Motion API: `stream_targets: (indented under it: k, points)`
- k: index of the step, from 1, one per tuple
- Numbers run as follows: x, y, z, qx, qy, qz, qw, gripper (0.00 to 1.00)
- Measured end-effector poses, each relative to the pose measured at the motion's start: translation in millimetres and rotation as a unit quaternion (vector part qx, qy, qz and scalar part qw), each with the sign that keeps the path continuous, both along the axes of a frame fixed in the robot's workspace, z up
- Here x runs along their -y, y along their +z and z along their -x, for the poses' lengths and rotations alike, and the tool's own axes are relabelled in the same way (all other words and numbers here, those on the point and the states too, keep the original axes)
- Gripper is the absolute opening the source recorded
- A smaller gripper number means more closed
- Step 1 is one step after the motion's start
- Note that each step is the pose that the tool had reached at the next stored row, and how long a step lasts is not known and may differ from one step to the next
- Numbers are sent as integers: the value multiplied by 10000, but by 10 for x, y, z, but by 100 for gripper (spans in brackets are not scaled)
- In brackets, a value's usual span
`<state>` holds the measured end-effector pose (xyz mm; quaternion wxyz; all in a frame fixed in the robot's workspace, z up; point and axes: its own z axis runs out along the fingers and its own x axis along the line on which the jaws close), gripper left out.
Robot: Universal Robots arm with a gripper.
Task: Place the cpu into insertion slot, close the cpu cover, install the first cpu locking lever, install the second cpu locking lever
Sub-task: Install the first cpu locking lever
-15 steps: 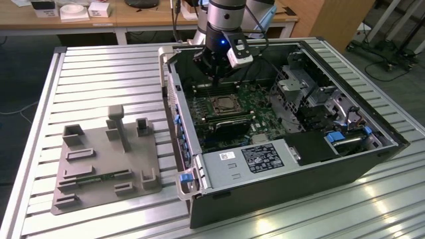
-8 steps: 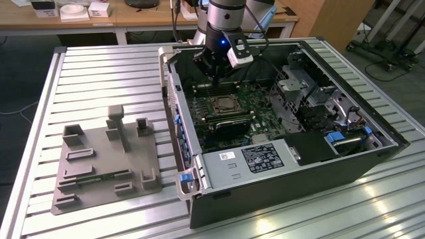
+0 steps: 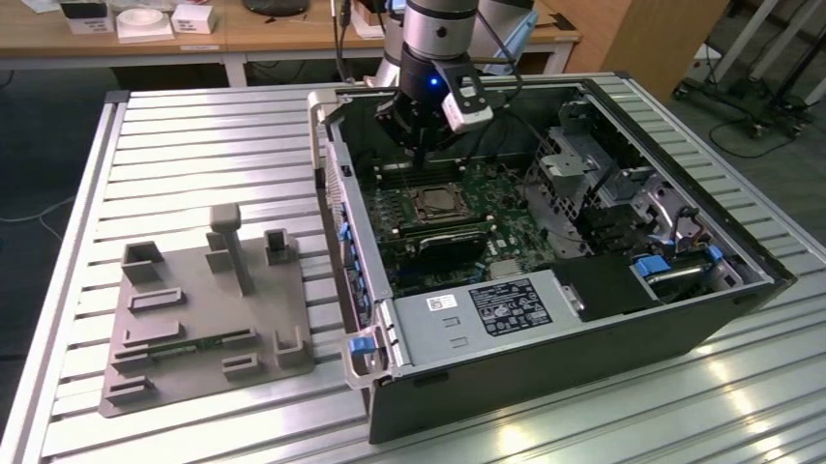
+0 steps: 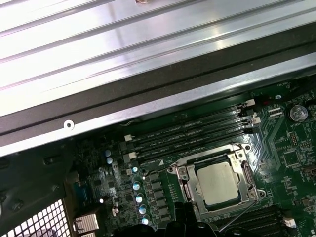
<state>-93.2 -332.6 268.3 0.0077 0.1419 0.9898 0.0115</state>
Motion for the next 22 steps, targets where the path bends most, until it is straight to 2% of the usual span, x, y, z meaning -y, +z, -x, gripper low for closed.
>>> stream_targets:
  k: [5, 9, 12, 17, 20, 22]
  points:
    - [0, -1, 0, 0, 302, -1, 9995, 10]
    - [0, -2, 0, -1, 669, 0, 9978, 10]
    - [0, -4, 0, 0, 937, 0, 9956, 10]
    - [0, -5, 0, 0, 1353, 0, 9908, 10]
    - [0, -6, 0, 0, 1545, 0, 9880, 10]
    - [0, -6, 0, 0, 1621, 0, 9868, 10]
